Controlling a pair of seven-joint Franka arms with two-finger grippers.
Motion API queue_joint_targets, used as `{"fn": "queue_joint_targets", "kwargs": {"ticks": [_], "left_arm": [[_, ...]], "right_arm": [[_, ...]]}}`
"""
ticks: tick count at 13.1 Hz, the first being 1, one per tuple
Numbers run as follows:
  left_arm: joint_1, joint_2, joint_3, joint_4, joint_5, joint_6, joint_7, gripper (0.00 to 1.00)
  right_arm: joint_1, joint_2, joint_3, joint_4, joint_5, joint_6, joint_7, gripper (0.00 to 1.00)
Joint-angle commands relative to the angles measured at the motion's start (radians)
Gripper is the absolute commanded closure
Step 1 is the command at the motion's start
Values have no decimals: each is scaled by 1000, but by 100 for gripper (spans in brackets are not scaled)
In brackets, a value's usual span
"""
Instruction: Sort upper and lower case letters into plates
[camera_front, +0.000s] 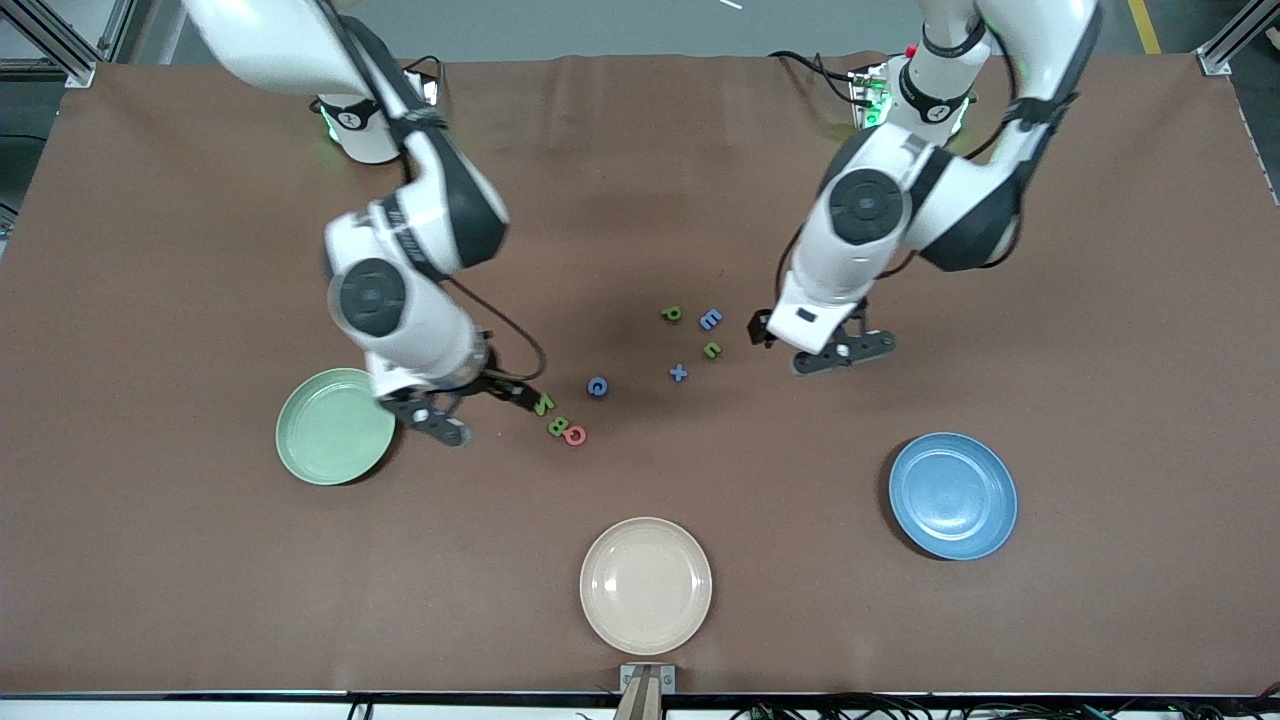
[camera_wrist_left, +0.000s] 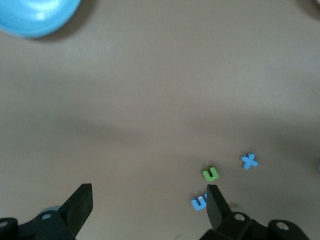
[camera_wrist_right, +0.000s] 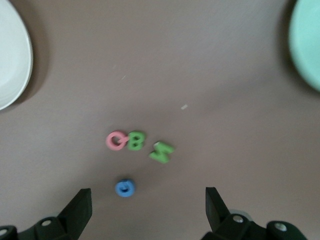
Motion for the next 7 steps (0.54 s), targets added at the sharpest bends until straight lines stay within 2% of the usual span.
{"fn": "queue_joint_targets", "kwargs": {"ticks": [1,4,6,7], "left_arm": [[-52,81,3,0,40,88,-193,0],[-117,165,4,0,109,165,-372,0],[-126,217,3,8,201,203,-500,1],[-134,239,3,8,210,234,-543,4]], "right_arm": [[85,91,-19,6,-1,108,123,0],[130,174,-20,10,-90,183,235,0],[142,200,-20,9,-100,199,246,0],[153,209,-20,9,-100,200,247,0]]}}
